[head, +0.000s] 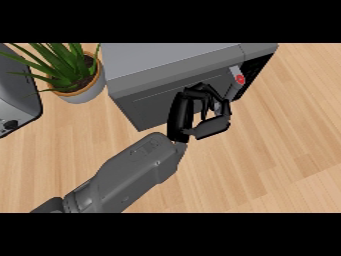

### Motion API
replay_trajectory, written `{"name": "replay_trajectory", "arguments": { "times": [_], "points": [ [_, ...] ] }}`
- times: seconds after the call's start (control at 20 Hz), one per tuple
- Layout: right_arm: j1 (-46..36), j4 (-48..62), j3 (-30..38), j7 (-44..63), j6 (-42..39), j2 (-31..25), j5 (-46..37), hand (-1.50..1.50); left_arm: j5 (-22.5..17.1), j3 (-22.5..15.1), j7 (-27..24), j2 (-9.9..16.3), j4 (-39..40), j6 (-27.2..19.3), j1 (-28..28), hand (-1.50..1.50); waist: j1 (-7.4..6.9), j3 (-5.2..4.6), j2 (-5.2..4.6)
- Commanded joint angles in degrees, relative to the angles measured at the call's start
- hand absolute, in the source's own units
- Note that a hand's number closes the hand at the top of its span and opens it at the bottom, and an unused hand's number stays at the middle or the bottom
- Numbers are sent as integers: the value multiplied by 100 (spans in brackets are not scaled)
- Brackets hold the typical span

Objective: Pick up the milk, place it into the microwave and close the microwave

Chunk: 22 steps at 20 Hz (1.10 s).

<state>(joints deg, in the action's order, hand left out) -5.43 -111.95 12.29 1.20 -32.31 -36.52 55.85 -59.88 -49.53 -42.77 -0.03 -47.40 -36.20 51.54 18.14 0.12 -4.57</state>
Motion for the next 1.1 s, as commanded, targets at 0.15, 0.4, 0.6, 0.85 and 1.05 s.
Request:
{"name": "replay_trajectory", "arguments": {
  "times": [0.15, 0.4, 0.6, 0.85, 1.05],
  "points": [
    [-129, 14, 0, 3, -151, -73, 303, -150, 38, -28, 232, 4, 785, 67, 503, 150, 63, 15, -95],
    [-129, -49, -133, 76, -318, -134, 534, -150, -28, -72, 475, 3, 1026, -253, 521, 150, -11, 20, -81],
    [-103, 1, 4, 114, -324, -252, 685, -150, -168, -104, 506, 3, 1126, -401, 371, 150, -134, 3, -30],
    [-39, -117, 121, 127, -323, -328, 727, -150, -327, -144, 567, 3, 1331, -641, 253, 150, -285, -1, 12],
    [122, -159, 198, 178, -289, -375, 866, -150, -506, -183, 575, 27, 1318, -483, 170, 150, -368, -12, 29]
  ]
}}
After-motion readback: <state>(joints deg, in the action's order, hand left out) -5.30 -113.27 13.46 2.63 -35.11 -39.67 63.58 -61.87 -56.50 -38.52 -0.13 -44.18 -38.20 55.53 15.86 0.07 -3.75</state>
